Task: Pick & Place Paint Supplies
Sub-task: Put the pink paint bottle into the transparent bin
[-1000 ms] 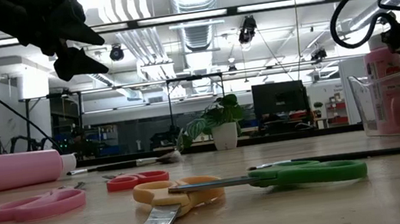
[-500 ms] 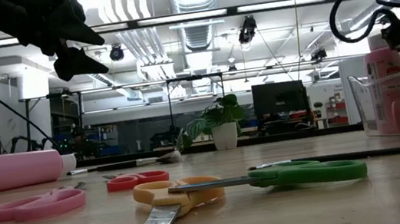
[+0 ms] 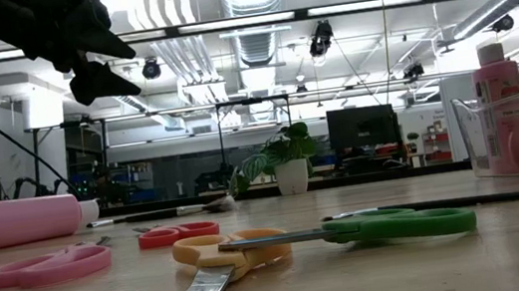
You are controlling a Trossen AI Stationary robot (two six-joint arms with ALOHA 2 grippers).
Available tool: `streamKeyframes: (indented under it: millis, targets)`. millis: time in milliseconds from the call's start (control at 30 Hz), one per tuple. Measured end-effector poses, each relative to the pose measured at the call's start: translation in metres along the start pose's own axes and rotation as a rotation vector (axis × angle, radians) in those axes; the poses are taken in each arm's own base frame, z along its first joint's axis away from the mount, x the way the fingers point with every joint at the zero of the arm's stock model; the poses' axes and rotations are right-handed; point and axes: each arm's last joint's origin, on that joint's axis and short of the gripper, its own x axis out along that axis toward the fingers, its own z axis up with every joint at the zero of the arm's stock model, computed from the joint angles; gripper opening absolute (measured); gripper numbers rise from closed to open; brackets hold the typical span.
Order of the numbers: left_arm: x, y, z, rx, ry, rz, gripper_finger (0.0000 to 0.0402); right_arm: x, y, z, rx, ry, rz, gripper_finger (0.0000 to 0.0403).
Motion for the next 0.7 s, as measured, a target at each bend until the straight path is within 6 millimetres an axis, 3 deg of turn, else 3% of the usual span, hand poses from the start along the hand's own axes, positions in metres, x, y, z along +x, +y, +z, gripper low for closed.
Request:
streamKeyframes:
  millis: [133, 300, 467, 700]
  targets:
    - [0.0, 0.0, 0.0, 0.0, 0.0, 0.0, 0.0374, -0.031, 0.007, 0.018, -0.132, -0.323, 0.06, 0.0283]
    - [0.0, 0.0, 0.0, 0.0, 0.0, 0.0, 0.0374, -0.063, 0.014, 0.036, -0.306, -0.679, 0.006, 0.0283]
    - [0.0, 0.0, 0.0, 0.0, 0.0, 0.0, 0.0374, -0.083, 0.025, 0.048, -0.457, -0.831, 0.021, 0.0283]
    - [0.0, 0.0, 0.0, 0.0, 0.0, 0.0, 0.0374, -0.094, 0.045, 0.063, -0.682, -0.992, 0.135, 0.0283]
